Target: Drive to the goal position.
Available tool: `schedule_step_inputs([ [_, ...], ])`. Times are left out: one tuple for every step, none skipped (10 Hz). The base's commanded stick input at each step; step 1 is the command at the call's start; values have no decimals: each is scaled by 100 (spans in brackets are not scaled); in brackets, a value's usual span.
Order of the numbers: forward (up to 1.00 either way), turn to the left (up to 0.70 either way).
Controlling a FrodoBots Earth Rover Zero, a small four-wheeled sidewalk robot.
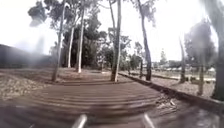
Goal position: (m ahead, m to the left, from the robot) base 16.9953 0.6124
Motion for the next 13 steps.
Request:
schedule_step_inputs([
  [70, 17],
  [70, 28],
  [70, 0],
  [70, 0],
  [70, 0],
  [70, 0],
  [70, 0],
  [70, 35],
  [70, 35],
  [70, 35],
  [70, 35],
  [70, 0],
  [70, 0],
])
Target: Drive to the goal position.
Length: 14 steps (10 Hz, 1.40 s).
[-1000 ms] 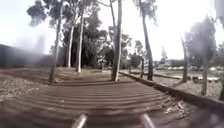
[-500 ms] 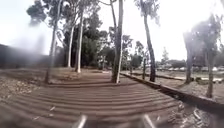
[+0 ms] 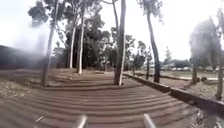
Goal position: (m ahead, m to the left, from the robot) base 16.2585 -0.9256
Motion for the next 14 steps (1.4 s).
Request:
schedule_step_inputs([
  [70, 0],
  [70, 0],
  [70, 0],
  [70, 14],
  [70, 26],
  [70, 35],
  [70, 35],
  [70, 35],
  [70, 35],
  [70, 35],
  [70, 0],
  [70, 0],
  [70, 0],
  [70, 0],
])
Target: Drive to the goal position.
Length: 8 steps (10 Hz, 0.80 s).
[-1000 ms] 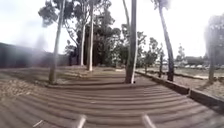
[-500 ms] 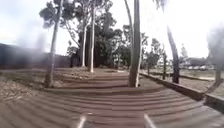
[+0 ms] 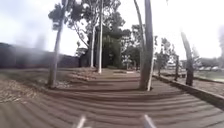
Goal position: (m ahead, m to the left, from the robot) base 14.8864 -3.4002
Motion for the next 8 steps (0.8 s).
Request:
schedule_step_inputs([
  [70, 0],
  [70, 0],
  [70, 0],
  [70, 0],
  [70, 0],
  [70, 0],
  [70, 0],
  [70, 0],
])
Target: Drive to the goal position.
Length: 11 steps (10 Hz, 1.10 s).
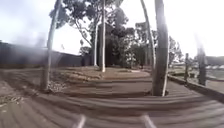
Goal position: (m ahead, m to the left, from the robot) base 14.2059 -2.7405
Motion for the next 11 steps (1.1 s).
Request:
schedule_step_inputs([
  [70, 0],
  [70, 0],
  [70, 0],
  [70, 0],
  [70, 0],
  [70, 0],
  [70, 0],
  [70, 0],
  [70, 0],
  [70, -1],
  [70, -14],
])
